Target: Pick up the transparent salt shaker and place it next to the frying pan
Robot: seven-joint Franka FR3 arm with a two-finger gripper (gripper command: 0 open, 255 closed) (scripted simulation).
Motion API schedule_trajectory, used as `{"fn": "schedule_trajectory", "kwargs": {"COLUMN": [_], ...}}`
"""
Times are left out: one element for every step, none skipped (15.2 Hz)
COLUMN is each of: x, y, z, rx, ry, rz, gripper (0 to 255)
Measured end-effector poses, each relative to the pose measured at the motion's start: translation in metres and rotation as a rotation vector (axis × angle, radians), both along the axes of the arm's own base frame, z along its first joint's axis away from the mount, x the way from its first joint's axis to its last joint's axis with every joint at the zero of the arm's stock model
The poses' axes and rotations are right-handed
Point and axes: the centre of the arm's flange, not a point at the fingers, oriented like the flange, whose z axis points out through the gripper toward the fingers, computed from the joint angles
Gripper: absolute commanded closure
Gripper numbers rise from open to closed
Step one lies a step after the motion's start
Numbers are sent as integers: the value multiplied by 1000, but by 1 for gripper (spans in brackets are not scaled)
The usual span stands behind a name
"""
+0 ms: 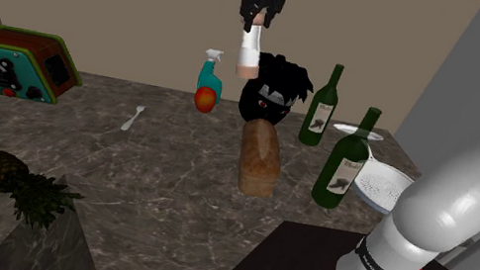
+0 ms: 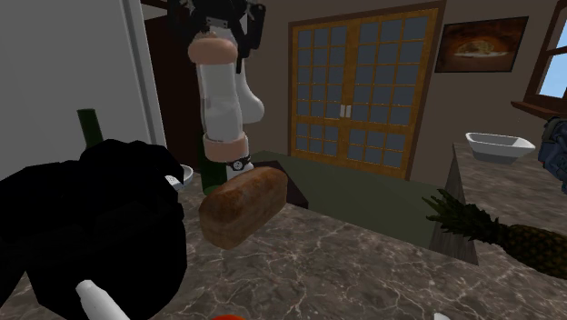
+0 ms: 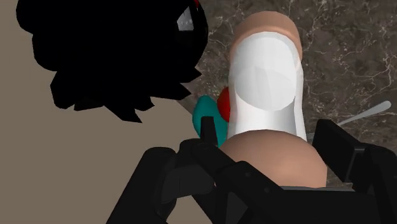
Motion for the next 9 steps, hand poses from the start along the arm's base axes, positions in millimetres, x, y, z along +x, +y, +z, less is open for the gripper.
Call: {"fn": "schedule_trajectory", "kwargs": {"x": [-11,-20,-29,-37,-47,-54,-65,-75,-86], "y": [-8,-19,-29,-37,-45,-54,-63,-74,-83], "z": [0,0,2,4,2,0,-2,0,0], "rx": [0,0,0,0,0,0,0,0,0], "ry": [1,0,0,0,0,0,0,0,0], "rz": [0,0,0,0,0,0,-1,-1,-1], "gripper": [255,255,255,255,255,255,255,255,255]}}
